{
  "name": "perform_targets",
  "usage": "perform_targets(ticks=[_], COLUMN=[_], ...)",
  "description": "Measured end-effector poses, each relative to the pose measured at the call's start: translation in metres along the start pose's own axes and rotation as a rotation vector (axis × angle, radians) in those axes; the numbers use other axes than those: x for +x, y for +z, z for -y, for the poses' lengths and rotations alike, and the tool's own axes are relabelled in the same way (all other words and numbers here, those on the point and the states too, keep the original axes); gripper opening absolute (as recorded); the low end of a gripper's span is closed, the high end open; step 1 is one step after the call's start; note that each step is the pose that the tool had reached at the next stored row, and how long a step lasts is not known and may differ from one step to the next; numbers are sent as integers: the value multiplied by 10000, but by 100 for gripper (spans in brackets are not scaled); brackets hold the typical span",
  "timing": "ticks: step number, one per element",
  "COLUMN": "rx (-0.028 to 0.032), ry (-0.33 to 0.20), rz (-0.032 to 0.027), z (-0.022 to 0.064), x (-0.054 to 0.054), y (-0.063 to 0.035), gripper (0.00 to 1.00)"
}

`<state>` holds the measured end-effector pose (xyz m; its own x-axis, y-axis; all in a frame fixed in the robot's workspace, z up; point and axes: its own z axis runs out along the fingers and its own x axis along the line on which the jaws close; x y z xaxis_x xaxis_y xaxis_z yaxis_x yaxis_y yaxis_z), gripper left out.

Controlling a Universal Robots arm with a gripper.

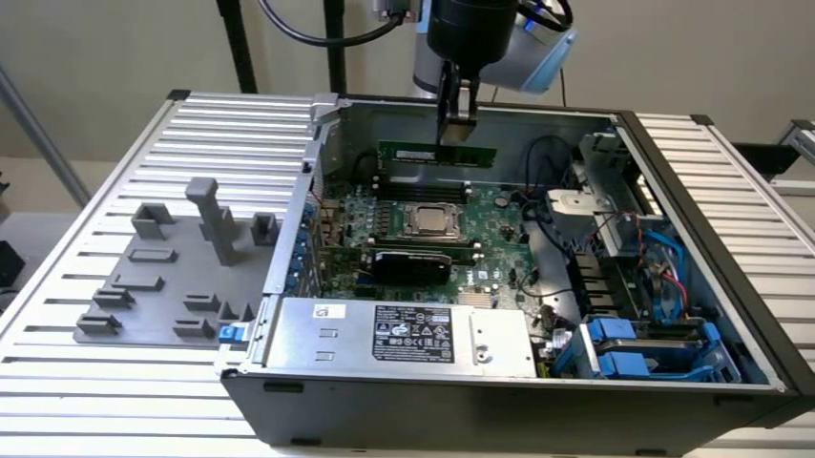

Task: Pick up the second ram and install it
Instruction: 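Insert the second ram into the second slot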

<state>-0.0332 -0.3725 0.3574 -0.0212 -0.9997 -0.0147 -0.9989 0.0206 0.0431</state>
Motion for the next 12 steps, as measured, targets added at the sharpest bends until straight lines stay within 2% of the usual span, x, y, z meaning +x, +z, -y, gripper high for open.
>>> perform_targets(ticks=[3, 12], rx=[2, 1], ry=[-1, -6], rz=[3, 19], z=[1, 7], x=[0, 3], y=[10, 169], gripper=[0, 0])
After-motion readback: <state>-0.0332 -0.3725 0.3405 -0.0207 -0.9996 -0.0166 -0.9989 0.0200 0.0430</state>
